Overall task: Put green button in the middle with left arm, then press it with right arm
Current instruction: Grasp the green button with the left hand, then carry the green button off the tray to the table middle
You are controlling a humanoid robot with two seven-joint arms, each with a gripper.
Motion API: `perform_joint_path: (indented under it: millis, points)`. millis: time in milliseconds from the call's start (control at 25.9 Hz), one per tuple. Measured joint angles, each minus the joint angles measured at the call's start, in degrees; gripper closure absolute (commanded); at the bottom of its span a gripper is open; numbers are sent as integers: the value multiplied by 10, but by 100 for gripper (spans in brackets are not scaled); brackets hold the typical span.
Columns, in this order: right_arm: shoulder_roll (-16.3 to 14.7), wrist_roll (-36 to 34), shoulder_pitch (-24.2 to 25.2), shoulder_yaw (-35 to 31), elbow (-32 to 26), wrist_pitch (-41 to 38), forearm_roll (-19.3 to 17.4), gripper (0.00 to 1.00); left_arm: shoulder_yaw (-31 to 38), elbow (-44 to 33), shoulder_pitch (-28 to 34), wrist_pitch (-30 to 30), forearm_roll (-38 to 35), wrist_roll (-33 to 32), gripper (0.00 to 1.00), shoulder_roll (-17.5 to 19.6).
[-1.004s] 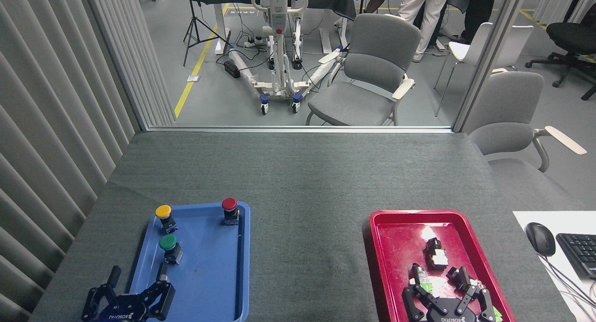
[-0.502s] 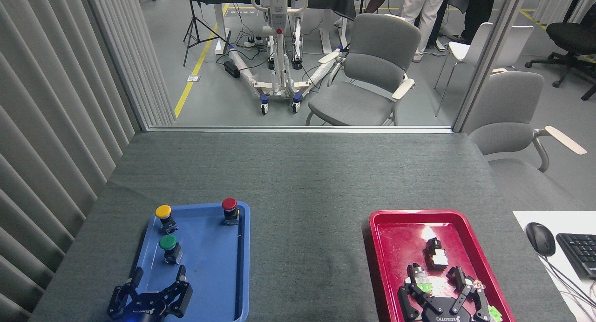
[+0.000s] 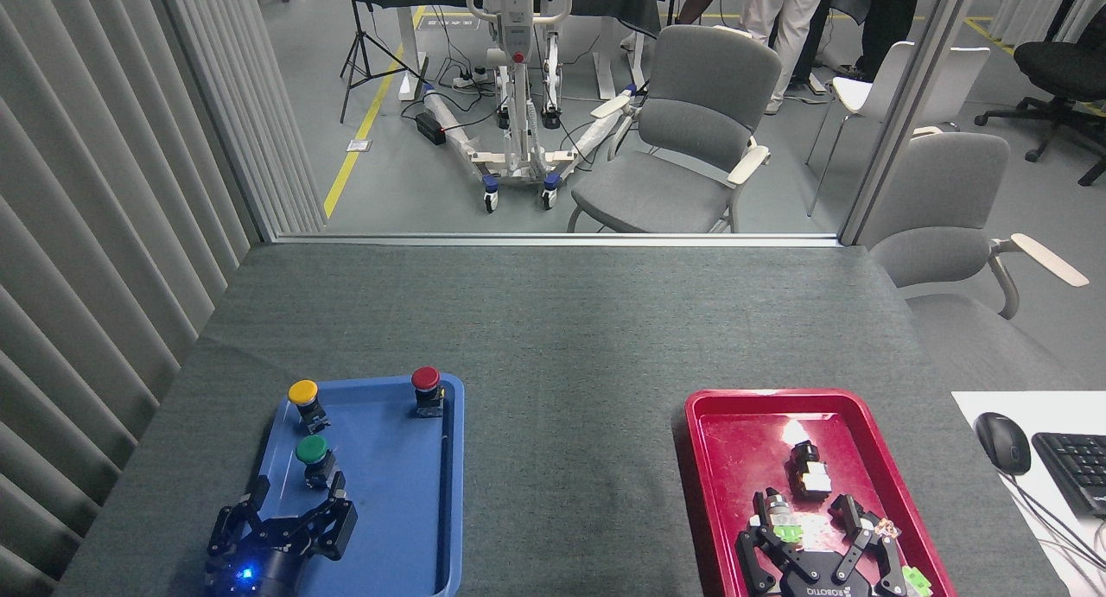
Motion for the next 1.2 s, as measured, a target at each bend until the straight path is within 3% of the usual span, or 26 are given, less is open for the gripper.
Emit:
perform_joint_path:
  millis: [386,618,695,888,965,1004,1042,1197]
  points:
    - [-2,1,0,0,0,0,-1,0,0,64,-40,-8,-6,2,1,11]
    - [-3,2,0,1,0,1,-1,0,-3,94,-65,-14,-7,2,13,12]
    - [-3,0,0,1,0,1,-1,0,-6,99,-71,-15,-7,2,21,12]
    - [-1,0,0,0,0,1,-1,0,-15,111,-81,-19,-7,2,61,12]
    - [0,0,0,0,0,1,-1,0,-18,123,-83,-26,-7,1,79,12]
    - [0,0,0,0,0,1,-1,0,-20,127,-84,-33,-7,2,94,12]
    - [0,-1,0,0,0,1,-1,0,-23,130,-84,-42,-9,7,100,14]
    - [-4,-1,-2,1,0,0,-3,0,-45,134,-82,-73,-23,62,100,31]
